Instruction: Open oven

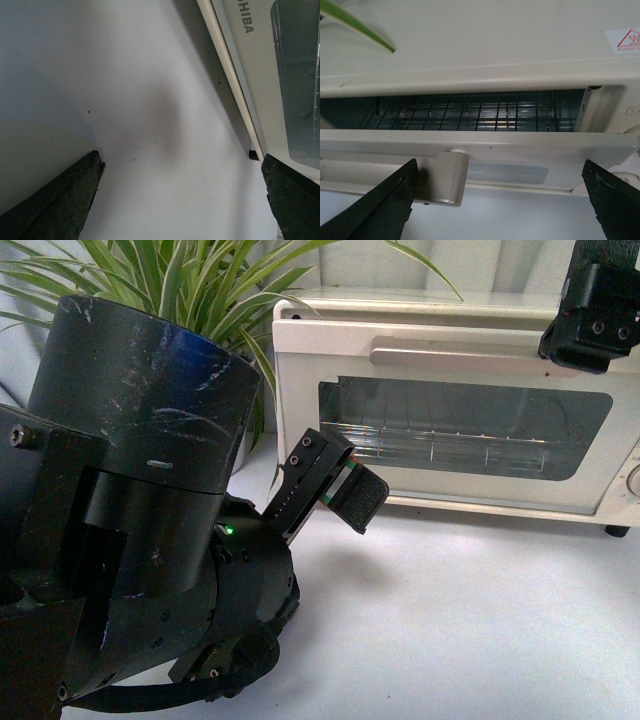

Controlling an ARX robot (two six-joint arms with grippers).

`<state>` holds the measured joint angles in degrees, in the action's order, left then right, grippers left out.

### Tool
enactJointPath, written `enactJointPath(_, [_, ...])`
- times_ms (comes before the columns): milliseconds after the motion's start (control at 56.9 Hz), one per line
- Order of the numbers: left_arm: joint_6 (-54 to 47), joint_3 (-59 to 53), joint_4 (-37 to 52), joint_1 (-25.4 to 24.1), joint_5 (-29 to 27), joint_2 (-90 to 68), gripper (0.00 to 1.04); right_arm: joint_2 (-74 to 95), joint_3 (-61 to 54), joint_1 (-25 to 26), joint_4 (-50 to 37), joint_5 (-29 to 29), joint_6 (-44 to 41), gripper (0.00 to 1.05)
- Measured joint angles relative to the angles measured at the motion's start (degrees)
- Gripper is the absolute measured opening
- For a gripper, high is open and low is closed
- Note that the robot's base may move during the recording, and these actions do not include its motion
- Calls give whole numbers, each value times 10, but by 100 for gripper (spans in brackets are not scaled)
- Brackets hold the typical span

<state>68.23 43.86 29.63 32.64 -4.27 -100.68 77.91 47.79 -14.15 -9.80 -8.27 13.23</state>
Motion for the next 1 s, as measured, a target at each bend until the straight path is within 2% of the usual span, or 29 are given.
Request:
enactJointPath(685, [-7,-13,-4,-9,6,11,98,-58,-190,-17,-90,72,-36,95])
enactJointPath(861, [-17,-15,-5,-9,9,14,98,-88,-205,-19,-81,70,-33,95])
enactJointPath(1002, [-23,-15,-12,-8,7,17,98,-134,-223,-7,-39,67,-32,95])
